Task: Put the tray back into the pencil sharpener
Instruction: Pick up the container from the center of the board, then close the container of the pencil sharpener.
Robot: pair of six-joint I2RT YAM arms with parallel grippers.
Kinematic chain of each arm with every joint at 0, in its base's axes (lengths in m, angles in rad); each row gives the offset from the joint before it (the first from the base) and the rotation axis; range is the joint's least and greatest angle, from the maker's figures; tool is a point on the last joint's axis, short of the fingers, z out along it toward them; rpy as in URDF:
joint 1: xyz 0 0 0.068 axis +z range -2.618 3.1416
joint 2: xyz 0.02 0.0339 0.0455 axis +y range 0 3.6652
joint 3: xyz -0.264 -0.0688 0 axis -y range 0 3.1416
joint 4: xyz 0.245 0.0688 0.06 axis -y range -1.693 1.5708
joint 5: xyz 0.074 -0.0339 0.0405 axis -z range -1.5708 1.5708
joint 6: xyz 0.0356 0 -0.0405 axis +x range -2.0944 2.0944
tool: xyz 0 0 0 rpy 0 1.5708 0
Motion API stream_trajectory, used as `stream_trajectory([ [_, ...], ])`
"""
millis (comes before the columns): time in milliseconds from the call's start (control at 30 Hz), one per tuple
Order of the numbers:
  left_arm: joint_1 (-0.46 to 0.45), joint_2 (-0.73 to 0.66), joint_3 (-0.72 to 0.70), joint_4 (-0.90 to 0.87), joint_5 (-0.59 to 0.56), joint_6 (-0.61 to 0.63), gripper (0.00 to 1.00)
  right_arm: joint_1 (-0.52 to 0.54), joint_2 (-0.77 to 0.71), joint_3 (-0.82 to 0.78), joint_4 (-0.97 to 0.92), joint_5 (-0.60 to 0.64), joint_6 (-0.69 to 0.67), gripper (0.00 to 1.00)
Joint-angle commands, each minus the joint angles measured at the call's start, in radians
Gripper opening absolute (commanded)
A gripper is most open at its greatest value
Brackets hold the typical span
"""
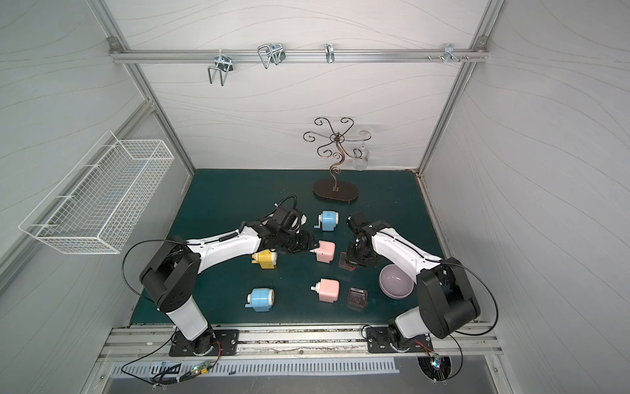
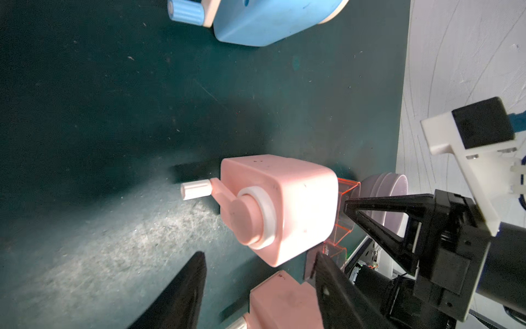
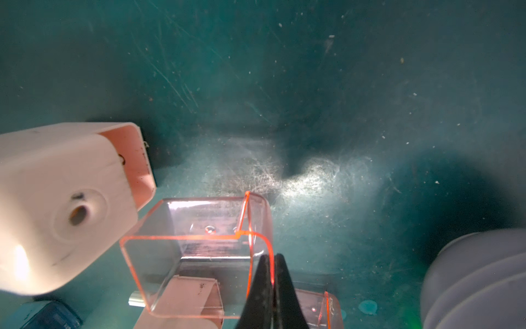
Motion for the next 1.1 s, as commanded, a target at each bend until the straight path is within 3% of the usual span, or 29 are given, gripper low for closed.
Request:
stream_trajectory([
  [0,-0.005,0.027,0.039,0.051,0.006,0.019,0.64,0.006,0.016,0.034,-0.031,0.000,-0.017,0.00],
  [1067,-0.012,0.111,0.091,0.083,0.072,0.029,0.55,0.007,0.186,0.120,-0.062,-0.026,-0.052,0.00],
])
